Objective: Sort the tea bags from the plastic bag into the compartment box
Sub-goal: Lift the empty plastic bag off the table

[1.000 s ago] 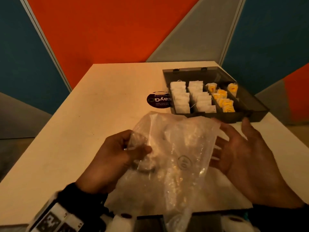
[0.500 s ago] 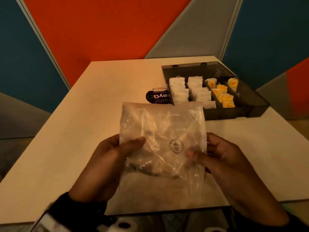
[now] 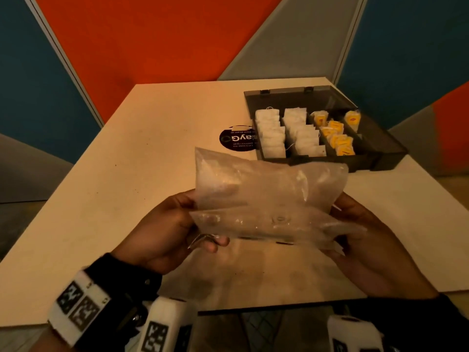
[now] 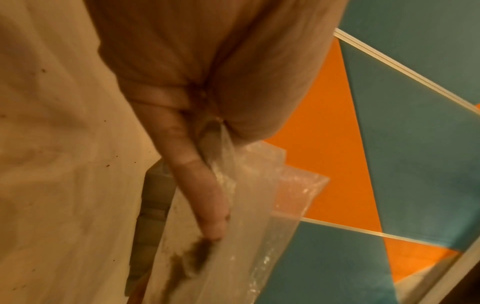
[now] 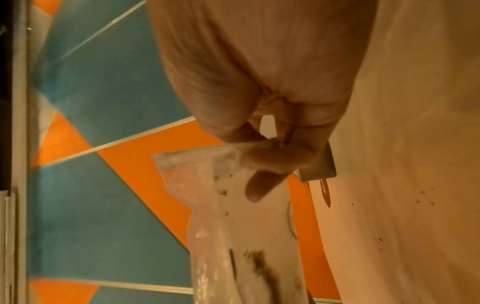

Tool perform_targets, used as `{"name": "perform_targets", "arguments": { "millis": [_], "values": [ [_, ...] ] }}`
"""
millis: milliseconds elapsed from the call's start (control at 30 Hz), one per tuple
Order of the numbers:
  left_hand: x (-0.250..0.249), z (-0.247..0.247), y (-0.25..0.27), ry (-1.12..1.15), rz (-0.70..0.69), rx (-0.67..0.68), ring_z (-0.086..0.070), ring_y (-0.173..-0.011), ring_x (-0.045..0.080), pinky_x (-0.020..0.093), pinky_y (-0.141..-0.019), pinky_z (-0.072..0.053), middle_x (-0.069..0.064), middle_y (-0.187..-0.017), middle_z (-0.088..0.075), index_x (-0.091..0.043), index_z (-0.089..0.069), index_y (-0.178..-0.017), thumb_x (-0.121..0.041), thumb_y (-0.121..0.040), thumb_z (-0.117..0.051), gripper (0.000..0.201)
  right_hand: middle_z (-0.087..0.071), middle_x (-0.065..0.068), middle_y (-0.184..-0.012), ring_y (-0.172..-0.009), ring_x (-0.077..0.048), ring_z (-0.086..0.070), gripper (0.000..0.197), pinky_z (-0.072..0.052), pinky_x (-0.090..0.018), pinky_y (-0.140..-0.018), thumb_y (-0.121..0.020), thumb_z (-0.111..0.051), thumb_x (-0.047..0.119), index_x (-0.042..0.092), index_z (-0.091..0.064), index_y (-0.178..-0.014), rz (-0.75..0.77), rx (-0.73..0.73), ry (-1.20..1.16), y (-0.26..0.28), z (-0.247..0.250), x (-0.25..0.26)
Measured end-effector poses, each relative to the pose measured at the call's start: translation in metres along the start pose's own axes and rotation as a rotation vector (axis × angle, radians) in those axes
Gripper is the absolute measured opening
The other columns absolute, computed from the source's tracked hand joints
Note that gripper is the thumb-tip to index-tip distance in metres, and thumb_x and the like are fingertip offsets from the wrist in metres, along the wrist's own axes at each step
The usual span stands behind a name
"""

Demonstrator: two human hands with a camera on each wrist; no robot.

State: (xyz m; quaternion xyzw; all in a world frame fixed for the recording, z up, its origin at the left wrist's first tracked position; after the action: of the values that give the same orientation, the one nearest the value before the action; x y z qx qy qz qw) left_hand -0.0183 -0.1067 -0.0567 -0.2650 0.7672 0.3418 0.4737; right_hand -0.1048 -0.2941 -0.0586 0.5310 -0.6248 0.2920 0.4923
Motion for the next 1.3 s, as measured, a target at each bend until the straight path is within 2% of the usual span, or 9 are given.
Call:
{"name": "perform_targets", "arguments": {
  "millis": [167, 300, 433, 500, 567, 667, 867, 1100, 1300],
  "values": [
    [-0.002, -0.002, -0.003, 0.028, -0.072, -0.015, -0.061, -0.039, 0.022, 0.022, -0.037, -0.05, 0.018, -0.059, -0.067, -0.005, -0.078, -0.068, 0.011, -0.062, -0.052, 0.032, -0.072, 0.001, -0.067, -0.058, -0.012, -0.068, 0.06, -0.053, -0.02, -0.051, -0.004, -0.094, 0.045, 0.025, -0.077, -0.058, 0.055, -0.028, -0.095, 0.003, 0.007, -0.004],
    [-0.018, -0.006, 0.002, -0.109, -0.226, 0.01, -0.072, -0.065, 0.024, 0.027, -0.052, -0.057, 0.014, -0.077, -0.075, -0.004, -0.079, -0.074, 0.005, -0.067, -0.057, 0.024, -0.076, -0.001, -0.082, -0.075, -0.014, -0.074, 0.003, -0.055, -0.02, -0.053, -0.051, -0.072, 0.017, 0.016, -0.073, -0.053, 0.035, 0.011, -0.091, 0.003, 0.006, -0.004],
    [-0.043, -0.008, 0.013, -0.344, -0.425, 0.087, -0.069, -0.1, 0.03, 0.03, -0.082, -0.055, 0.016, -0.1, -0.074, 0.004, -0.074, -0.066, 0.036, -0.063, -0.036, 0.049, -0.073, -0.006, -0.108, -0.099, -0.025, -0.07, 0.03, -0.06, -0.028, -0.066, -0.08, -0.05, 0.024, 0.015, -0.078, -0.09, -0.037, 0.025, -0.079, 0.004, 0.007, 0.003],
    [-0.054, -0.013, 0.022, -0.418, -0.533, 0.136, -0.067, -0.103, 0.029, 0.031, -0.087, -0.054, 0.015, -0.101, -0.073, 0.001, -0.073, -0.061, 0.038, -0.058, -0.038, 0.052, -0.074, 0.017, -0.098, -0.086, -0.001, -0.071, 0.028, -0.055, -0.014, -0.065, -0.094, -0.045, 0.013, 0.016, -0.071, -0.103, -0.058, 0.037, -0.044, 0.005, 0.004, 0.007],
    [-0.06, -0.019, 0.029, -0.489, -0.62, 0.152, -0.068, -0.101, 0.026, 0.029, -0.086, -0.054, 0.011, -0.1, -0.073, 0.0, -0.072, -0.06, 0.025, -0.057, -0.05, 0.034, -0.068, 0.037, -0.084, -0.08, 0.017, -0.064, 0.027, -0.048, -0.003, -0.063, -0.091, -0.059, 0.003, 0.027, -0.063, -0.103, -0.068, 0.072, 0.08, 0.011, -0.004, 0.006],
    [-0.066, -0.025, 0.033, -0.52, -0.682, 0.17, -0.068, -0.095, 0.027, 0.032, -0.084, -0.056, 0.01, -0.096, -0.073, 0.001, -0.071, -0.059, 0.013, -0.062, -0.07, 0.013, -0.075, 0.008, -0.101, -0.092, -0.012, -0.072, 0.053, -0.058, -0.022, -0.067, -0.061, -0.088, 0.021, 0.033, -0.067, -0.109, -0.106, 0.16, 0.286, 0.014, -0.019, -0.007],
    [-0.064, -0.002, 0.028, -0.387, -0.599, -0.074, -0.067, -0.097, 0.023, 0.03, -0.069, -0.055, 0.003, -0.105, -0.072, -0.013, -0.075, -0.081, 0.01, -0.077, -0.052, 0.033, -0.076, -0.008, -0.098, -0.09, -0.028, -0.073, 0.046, -0.058, -0.048, -0.082, -0.066, -0.075, 0.007, 0.022, -0.071, -0.11, -0.008, 0.017, 0.273, 0.01, -0.01, 0.002],
    [-0.026, 0.002, 0.02, -0.005, -0.22, -0.034, -0.069, -0.102, 0.023, 0.039, -0.074, -0.057, 0.003, -0.116, -0.07, -0.022, -0.069, -0.112, -0.064, -0.06, -0.074, 0.067, -0.077, 0.001, -0.093, -0.085, -0.016, -0.074, 0.041, -0.06, -0.029, -0.07, -0.066, -0.077, 0.01, 0.024, -0.072, -0.104, 0.15, -0.048, 0.333, 0.012, -0.011, 0.022],
    [-0.027, 0.005, 0.014, -0.239, -0.207, -0.122, -0.073, -0.081, 0.029, 0.037, -0.057, -0.058, 0.012, -0.096, -0.074, -0.013, -0.069, -0.111, -0.003, -0.06, -0.079, 0.053, -0.077, 0.002, -0.087, -0.078, -0.015, -0.074, 0.034, -0.059, -0.026, -0.062, -0.062, -0.078, 0.012, 0.025, -0.073, -0.094, 0.186, -0.033, 0.404, 0.015, -0.017, 0.034]
  ]
}}
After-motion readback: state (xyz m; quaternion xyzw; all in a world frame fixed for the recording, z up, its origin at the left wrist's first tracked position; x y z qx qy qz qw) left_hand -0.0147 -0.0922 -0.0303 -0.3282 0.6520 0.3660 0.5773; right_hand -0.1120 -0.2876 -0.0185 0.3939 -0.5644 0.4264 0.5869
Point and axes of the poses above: each hand's wrist, its own y-axis away from the middle knuckle, its own z-axis out of the back of the hand, x = y × z, the point moved 10 cm from there along -y, towards the middle knuckle
